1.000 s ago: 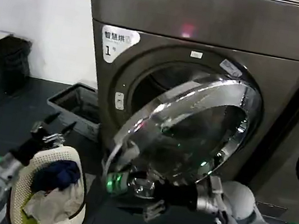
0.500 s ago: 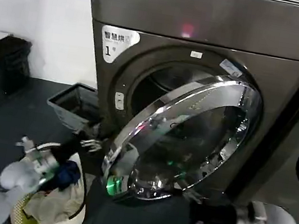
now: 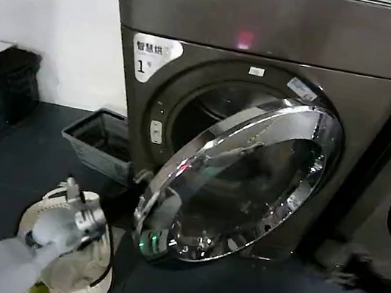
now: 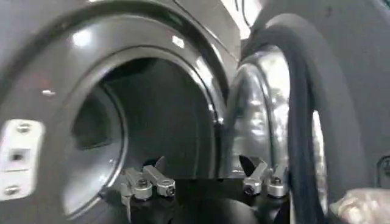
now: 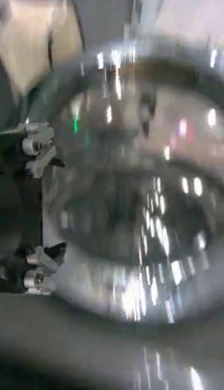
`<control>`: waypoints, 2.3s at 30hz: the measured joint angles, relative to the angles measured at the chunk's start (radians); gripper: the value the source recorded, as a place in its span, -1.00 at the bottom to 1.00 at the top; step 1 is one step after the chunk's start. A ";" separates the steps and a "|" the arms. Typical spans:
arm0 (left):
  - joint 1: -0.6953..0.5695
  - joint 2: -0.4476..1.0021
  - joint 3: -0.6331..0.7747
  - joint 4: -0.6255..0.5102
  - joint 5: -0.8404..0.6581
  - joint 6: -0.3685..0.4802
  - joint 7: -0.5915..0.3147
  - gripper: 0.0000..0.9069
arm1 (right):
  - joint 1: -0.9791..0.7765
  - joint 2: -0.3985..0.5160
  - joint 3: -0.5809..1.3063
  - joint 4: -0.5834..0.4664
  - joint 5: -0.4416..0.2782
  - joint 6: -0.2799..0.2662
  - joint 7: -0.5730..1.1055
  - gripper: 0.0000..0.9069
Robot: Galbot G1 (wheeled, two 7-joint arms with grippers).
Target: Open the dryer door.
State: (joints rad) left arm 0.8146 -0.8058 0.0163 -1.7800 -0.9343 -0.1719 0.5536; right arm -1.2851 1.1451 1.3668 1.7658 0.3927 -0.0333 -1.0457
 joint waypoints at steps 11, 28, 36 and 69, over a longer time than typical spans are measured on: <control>-0.010 0.008 0.125 -0.099 0.053 -0.001 -0.005 1.00 | -0.077 0.105 0.203 0.178 -0.043 -0.033 0.639 1.00; -0.182 -0.075 0.464 -0.101 0.116 -0.096 -0.225 1.00 | -0.160 0.058 0.517 0.216 -0.054 -0.128 0.983 1.00; -0.282 -0.162 0.576 -0.036 0.111 -0.099 -0.249 1.00 | -0.234 0.016 0.685 0.211 -0.043 -0.167 0.969 1.00; -0.537 -0.614 0.762 0.373 0.145 -0.071 -0.285 1.00 | -0.326 -0.031 0.931 0.131 -0.053 -0.138 0.883 1.00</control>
State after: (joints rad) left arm 0.2777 -1.4194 0.7783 -1.4072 -0.7893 -0.2431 0.2683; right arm -1.6114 1.1138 2.2974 1.8966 0.3399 -0.1715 -0.1628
